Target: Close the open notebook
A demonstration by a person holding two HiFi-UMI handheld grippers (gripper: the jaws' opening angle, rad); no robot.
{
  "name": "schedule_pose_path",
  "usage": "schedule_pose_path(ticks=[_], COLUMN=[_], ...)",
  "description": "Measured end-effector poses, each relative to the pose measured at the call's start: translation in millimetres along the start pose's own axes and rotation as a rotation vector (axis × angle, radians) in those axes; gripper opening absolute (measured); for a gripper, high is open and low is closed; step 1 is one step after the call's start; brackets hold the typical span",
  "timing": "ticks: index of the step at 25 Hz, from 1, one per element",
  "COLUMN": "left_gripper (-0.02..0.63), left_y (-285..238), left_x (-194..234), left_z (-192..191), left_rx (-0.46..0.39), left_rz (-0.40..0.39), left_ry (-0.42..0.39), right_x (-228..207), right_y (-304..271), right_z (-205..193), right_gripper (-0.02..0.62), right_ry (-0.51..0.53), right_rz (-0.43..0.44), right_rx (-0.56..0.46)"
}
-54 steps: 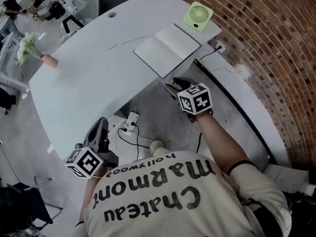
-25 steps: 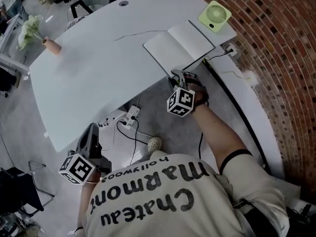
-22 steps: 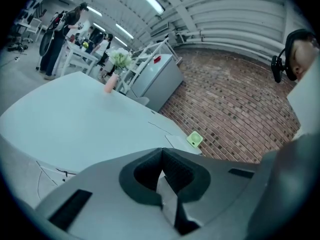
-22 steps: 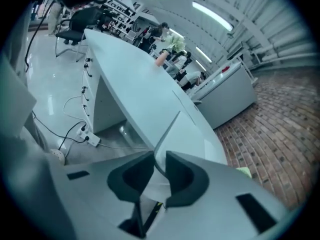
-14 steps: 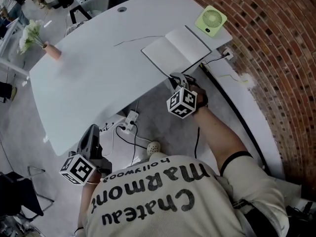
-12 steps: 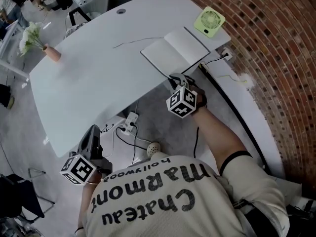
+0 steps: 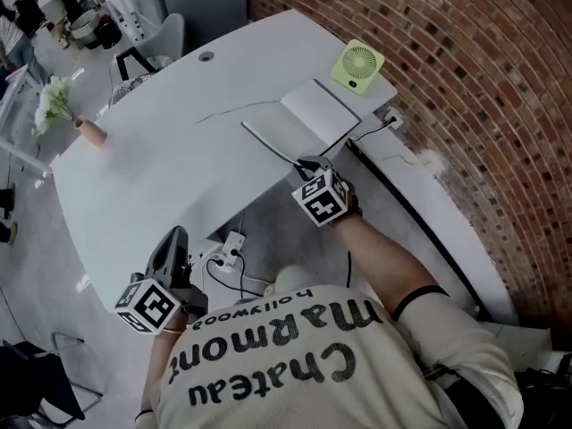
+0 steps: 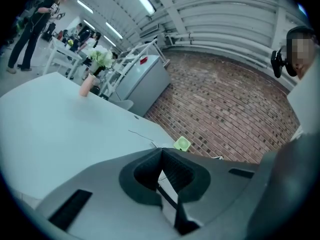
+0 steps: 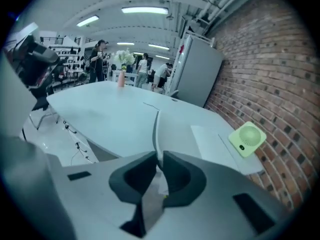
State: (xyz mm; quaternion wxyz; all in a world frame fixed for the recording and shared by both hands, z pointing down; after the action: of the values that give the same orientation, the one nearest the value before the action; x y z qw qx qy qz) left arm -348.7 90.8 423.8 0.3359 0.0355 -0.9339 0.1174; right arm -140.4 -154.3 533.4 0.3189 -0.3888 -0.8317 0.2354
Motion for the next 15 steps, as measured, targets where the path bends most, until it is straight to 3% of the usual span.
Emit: schedule_pose_path(ticks=[11,15], left_gripper=[0.002,0.002], left_y=[-62.6,-89.4], left_x=[-32.8,-50.2], left_z=[14.3,17.4], left_rx=[-0.04,-0.04], left_rz=[-0.051,-0.04], left_ry=[-0.018,-0.021], right_x=[-44.4,-60.8], right_y=[18.5,22.7], right_z=[11.2,13.7], right_gripper=[0.044,0.043], right_ry=[-0.255,-0.299], right_rz=[0.147,0.207], right_rx=[-0.047,-0.062])
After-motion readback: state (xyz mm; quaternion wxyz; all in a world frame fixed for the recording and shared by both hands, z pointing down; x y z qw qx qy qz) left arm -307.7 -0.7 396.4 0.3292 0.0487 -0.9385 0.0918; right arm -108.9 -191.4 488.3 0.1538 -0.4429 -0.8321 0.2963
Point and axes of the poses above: the fingertips, and each gripper's own axes: y backward along the fingers, x to its left, z out of its top, the point moved 4 cm from there along y, backward along the fingers, and after that the axes turned 7 degrees about -z, right-handed, at the moved point
